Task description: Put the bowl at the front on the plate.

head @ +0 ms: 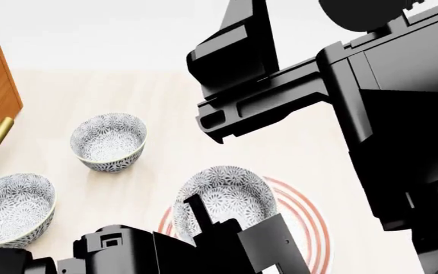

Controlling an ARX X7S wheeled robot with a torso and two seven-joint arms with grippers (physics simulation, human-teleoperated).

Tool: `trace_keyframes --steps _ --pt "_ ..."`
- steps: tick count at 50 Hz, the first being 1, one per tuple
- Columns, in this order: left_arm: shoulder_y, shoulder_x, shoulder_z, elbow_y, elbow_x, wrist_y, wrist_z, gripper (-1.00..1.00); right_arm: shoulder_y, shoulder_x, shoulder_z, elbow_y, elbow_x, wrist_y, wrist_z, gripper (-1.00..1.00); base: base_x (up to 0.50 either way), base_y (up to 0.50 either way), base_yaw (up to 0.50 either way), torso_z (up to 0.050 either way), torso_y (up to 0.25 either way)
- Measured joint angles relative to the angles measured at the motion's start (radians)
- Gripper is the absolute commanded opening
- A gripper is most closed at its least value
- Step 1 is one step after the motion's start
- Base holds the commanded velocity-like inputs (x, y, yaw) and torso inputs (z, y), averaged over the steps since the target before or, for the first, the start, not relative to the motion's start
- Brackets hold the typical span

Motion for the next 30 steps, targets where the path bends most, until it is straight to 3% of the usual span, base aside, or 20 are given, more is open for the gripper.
trace_keyframes --steps 30 --pt "-0.056 0.000 0.003 0.041 -0.119 -0.055 -0.057 -1.00 -0.020 0.023 0.007 -0.016 0.001 -0.021 0.001 1.00 0.00 0.00 0.00 0.000 0.001"
